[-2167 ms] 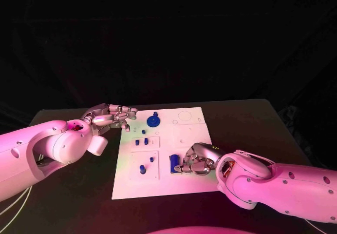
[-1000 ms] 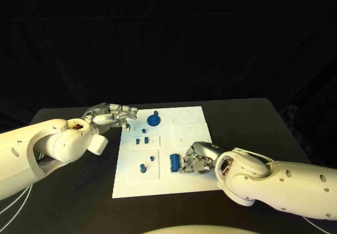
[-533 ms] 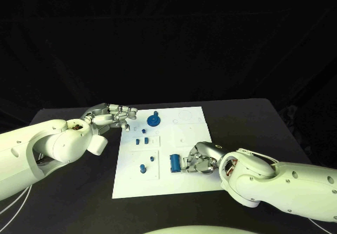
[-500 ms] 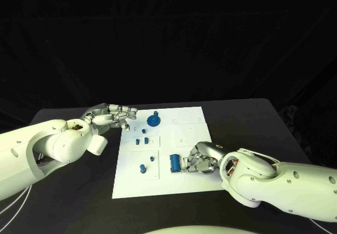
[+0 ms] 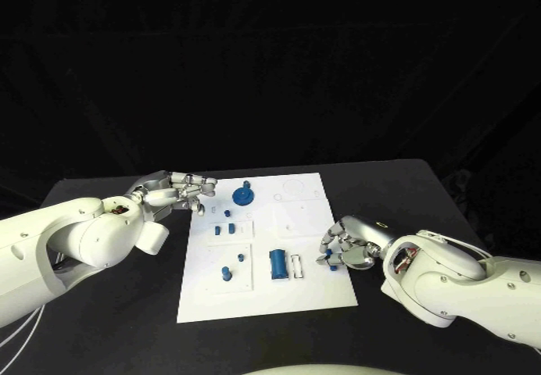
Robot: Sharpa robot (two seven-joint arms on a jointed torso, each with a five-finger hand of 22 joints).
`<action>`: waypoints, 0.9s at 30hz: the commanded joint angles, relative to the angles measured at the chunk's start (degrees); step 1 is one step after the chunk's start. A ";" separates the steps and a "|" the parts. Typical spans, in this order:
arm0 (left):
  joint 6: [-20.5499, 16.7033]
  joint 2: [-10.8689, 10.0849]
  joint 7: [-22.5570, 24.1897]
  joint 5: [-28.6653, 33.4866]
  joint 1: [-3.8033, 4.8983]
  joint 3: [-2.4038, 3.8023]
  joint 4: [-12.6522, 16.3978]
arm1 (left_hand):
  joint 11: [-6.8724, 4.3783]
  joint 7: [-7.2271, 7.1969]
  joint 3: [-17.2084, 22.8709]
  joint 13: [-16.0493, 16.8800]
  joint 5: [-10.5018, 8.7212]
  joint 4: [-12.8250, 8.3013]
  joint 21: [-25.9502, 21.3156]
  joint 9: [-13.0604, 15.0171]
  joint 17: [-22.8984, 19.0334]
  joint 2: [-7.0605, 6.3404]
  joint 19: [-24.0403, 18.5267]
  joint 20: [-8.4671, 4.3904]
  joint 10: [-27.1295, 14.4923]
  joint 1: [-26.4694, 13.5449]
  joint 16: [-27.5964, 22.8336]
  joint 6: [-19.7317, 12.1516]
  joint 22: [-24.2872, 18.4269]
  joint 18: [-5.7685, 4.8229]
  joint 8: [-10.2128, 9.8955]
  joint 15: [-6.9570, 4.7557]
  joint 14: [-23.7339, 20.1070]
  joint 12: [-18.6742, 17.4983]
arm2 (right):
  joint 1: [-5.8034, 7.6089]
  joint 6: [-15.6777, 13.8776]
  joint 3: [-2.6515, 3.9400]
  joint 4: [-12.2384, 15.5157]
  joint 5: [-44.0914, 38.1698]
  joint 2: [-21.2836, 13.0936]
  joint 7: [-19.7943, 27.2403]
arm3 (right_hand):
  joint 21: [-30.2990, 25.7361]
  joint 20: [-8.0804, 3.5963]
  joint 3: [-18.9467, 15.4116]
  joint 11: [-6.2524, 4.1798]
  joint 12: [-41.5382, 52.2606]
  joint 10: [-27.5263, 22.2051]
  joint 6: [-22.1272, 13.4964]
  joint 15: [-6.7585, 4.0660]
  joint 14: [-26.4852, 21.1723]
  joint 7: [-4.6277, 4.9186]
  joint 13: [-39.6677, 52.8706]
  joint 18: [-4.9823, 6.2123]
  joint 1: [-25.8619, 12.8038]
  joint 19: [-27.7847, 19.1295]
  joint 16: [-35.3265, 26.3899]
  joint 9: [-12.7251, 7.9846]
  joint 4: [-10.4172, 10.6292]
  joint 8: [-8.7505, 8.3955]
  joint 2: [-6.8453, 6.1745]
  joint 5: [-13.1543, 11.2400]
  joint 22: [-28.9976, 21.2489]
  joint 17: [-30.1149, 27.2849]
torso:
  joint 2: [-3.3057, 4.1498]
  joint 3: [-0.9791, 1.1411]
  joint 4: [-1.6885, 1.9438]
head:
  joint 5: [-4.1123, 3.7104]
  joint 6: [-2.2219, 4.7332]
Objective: Assemble the parts on the task board
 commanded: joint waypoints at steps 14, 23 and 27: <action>0.54 0.26 0.88 0.08 0.00 -0.24 0.26 | -0.06 -0.07 0.09 0.06 -0.06 0.29 -0.20 -0.08 -0.06 0.26 0.02 0.37 -0.46 -0.08 -0.24 -0.49 -0.07 0.80 0.32 0.08 -0.47 0.31 | -0.61 0.61 -0.12 -1.03 -10.56 -1.38 -5.72 | 0.31 0.71 -0.32 0.43 -0.35 0.49 3.52 0.49 4.36 0.18 -6.61 -0.38 -3.19 6.09 0.32 -3.03 3.83 -2.16 -0.96 -0.05 15.10 7.80 | 0.12 0.03 0.10 | -0.91 -0.12; 0.61 0.25 0.84 0.08 0.00 -0.25 0.25 | -0.06 -0.07 0.09 0.06 -0.06 0.29 -0.20 -0.08 -0.06 0.26 0.02 0.37 -0.46 -0.08 -0.24 -0.49 -0.07 0.80 0.32 0.08 -0.47 0.31 | -1.47 1.85 -0.14 -2.17 -12.25 -0.36 -8.32 | 0.31 0.55 -0.36 0.26 -0.45 0.57 4.57 0.32 4.35 -0.02 -6.63 -0.38 -5.45 6.09 0.28 -3.58 6.56 -2.27 -1.96 -0.28 15.10 7.75 | 0.12 0.05 0.13 | -0.86 -0.11; 0.62 0.22 0.82 0.08 0.00 -0.25 0.25 | -0.06 -0.07 0.09 0.06 -0.06 0.29 -0.20 -0.08 -0.06 0.26 0.02 0.37 -0.46 -0.08 -0.24 -0.49 -0.07 0.80 0.32 0.08 -0.47 0.31 | -1.88 2.59 -0.15 -2.69 -12.58 0.14 -8.97 | 0.31 0.53 -0.43 0.27 -0.48 0.58 4.75 0.32 4.35 -0.02 -6.63 -0.38 -6.28 6.09 0.27 -3.71 7.36 -2.30 -2.24 -0.27 15.10 7.74 | 0.12 0.05 0.10 | -0.80 -0.15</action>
